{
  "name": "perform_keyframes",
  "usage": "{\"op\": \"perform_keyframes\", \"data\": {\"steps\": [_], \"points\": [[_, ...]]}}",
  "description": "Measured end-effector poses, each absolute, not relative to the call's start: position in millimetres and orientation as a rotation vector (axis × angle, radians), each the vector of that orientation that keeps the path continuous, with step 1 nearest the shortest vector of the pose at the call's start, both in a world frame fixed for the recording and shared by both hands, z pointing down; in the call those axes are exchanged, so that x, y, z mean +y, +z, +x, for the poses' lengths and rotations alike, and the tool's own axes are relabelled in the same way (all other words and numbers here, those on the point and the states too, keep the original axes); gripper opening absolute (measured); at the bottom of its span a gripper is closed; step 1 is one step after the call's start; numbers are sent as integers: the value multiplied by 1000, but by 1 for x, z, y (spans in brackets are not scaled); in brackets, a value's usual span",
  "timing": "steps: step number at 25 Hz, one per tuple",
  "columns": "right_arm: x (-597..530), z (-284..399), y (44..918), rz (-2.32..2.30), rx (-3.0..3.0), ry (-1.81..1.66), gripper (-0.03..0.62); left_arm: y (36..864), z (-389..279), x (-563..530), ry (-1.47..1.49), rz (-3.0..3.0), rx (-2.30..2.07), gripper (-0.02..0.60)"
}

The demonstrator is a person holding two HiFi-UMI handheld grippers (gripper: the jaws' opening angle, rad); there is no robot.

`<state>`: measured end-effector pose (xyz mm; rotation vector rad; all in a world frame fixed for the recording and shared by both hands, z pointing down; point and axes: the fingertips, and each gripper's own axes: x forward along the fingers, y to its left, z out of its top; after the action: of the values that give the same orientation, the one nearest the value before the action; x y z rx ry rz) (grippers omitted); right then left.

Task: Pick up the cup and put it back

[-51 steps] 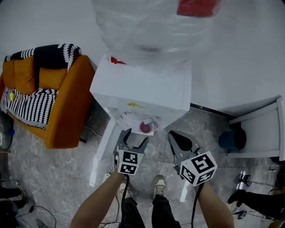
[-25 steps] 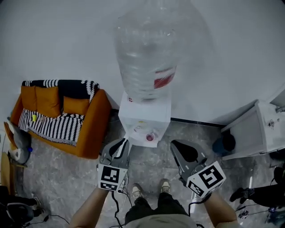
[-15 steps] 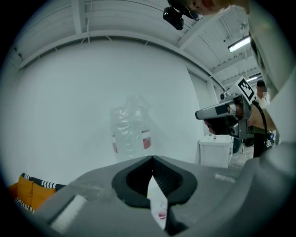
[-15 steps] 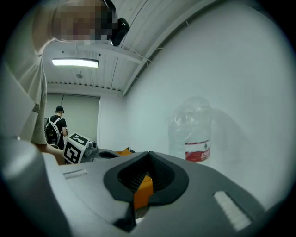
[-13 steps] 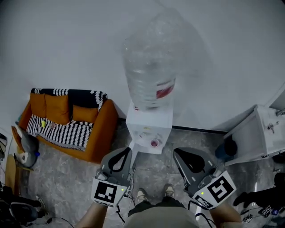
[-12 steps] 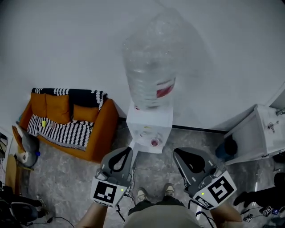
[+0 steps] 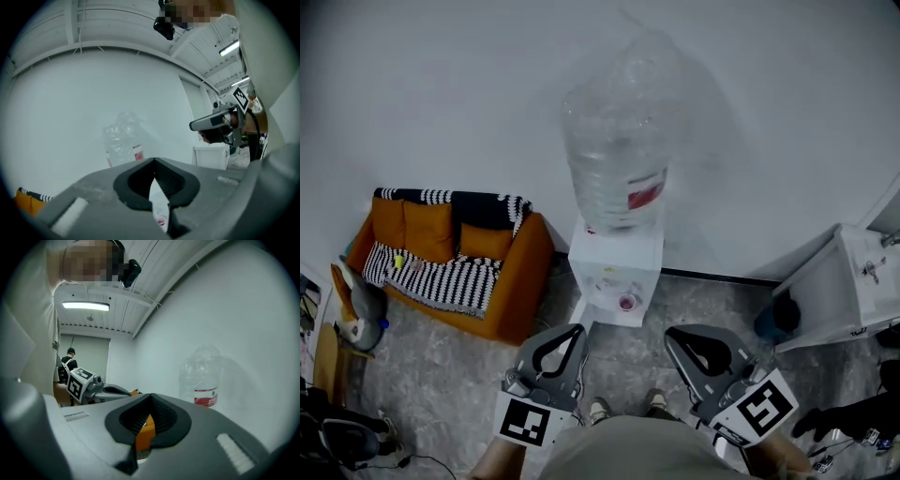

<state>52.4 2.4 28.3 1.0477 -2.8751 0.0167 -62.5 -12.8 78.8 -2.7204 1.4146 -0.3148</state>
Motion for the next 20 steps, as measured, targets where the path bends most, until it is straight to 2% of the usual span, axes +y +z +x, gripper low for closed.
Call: {"op": "perform_keyframes", "data": {"steps": [20], "points": [[-23, 77, 41, 1126, -2828, 18, 3, 74, -53, -23, -283, -2715, 1477, 3]]}}
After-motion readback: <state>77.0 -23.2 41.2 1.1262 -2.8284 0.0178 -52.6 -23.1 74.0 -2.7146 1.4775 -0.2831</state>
